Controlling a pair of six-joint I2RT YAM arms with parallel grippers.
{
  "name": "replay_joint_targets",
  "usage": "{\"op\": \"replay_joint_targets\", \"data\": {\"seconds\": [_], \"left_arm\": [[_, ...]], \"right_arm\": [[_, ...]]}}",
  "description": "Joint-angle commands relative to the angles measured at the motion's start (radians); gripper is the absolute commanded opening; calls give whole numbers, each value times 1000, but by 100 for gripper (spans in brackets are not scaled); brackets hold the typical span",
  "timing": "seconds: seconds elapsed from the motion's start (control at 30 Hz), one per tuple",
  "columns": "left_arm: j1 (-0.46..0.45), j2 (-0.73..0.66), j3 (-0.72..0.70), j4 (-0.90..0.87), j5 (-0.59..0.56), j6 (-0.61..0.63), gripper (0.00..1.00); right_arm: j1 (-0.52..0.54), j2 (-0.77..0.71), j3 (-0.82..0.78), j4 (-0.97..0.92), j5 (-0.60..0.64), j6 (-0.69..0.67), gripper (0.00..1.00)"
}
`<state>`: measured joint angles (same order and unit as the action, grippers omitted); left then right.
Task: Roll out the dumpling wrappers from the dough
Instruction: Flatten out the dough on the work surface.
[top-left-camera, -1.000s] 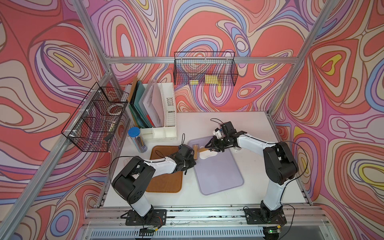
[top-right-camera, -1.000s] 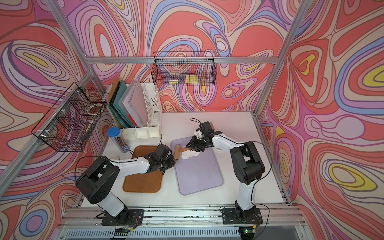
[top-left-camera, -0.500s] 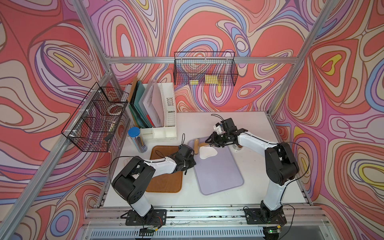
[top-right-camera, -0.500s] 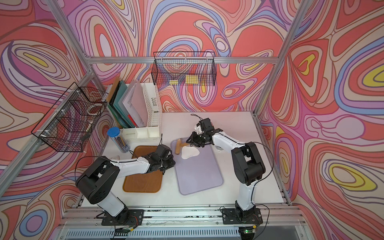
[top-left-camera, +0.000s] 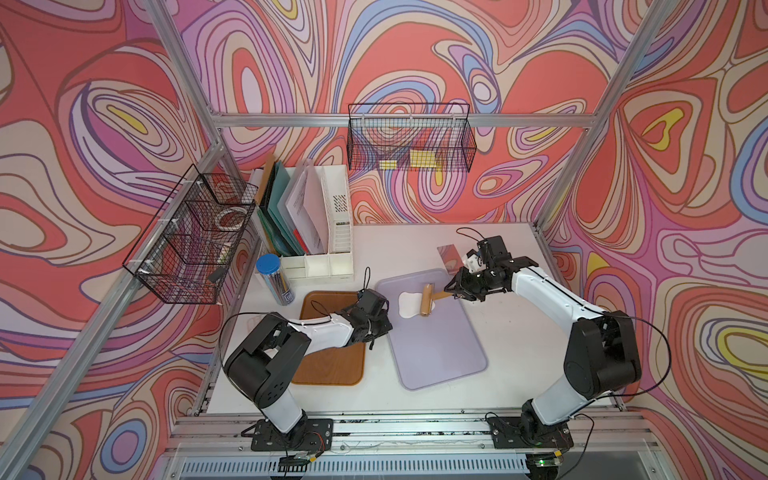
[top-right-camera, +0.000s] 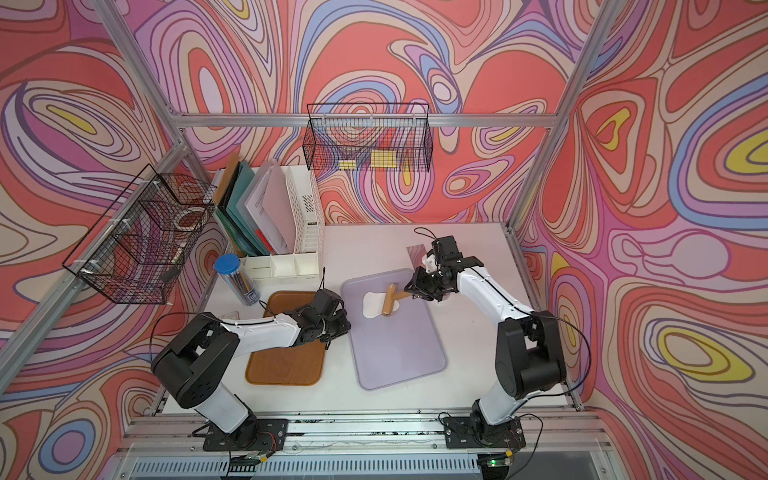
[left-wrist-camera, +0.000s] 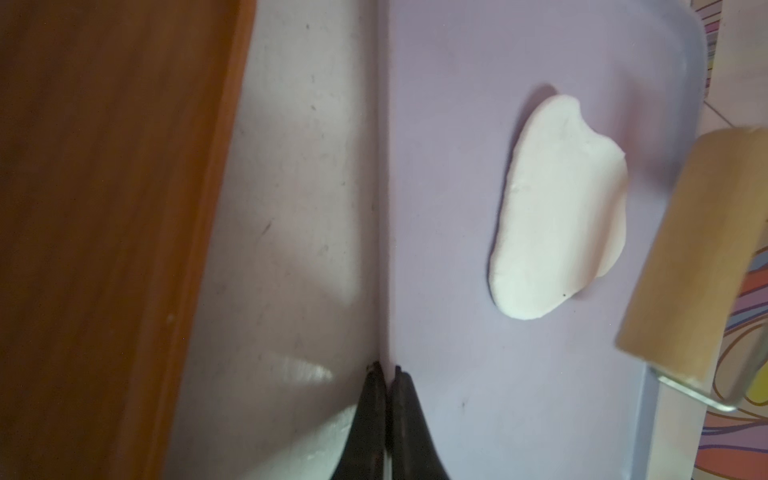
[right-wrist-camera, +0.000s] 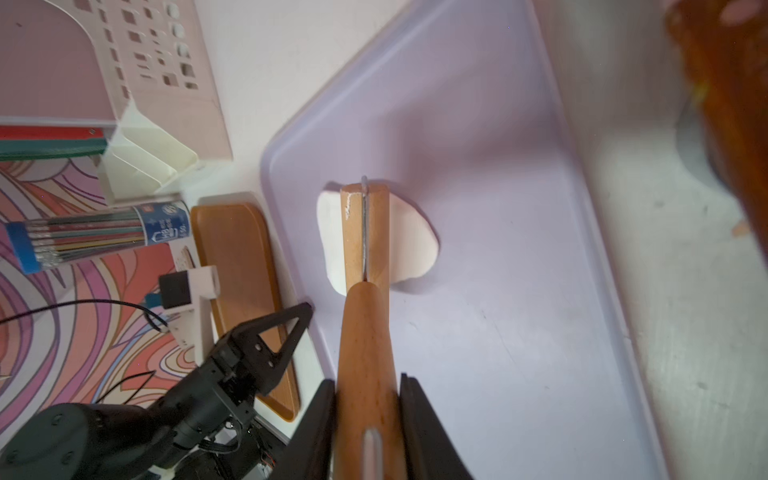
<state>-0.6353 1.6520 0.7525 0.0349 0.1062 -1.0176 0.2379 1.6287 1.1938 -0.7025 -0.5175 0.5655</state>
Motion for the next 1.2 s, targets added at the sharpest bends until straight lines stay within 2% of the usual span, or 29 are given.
{"op": "replay_joint_targets", "data": {"seconds": [0.0,0.47,0.8,0.9,1.0,1.17], "left_arm": [[-10,5,-12,-65,31,16,0],[-11,14,-8,-61,39,16,0],[-10,28,-1,-58,45,18,0],[-11,28,1,-59,46,17,0],[-11,30,5,-61,47,21,0],[-11,29,1,-56,49,19,0]], "right_arm": [[8,6,1,35,-43,-14,0],[9,81,104,30,-56,-34,0],[37,246,112,-15,52,-27,0],[87,304,157,-87,120,-24,0],[145,369,230,-184,248,-40,0],[152,414,227,-179,302,-7,0]]}}
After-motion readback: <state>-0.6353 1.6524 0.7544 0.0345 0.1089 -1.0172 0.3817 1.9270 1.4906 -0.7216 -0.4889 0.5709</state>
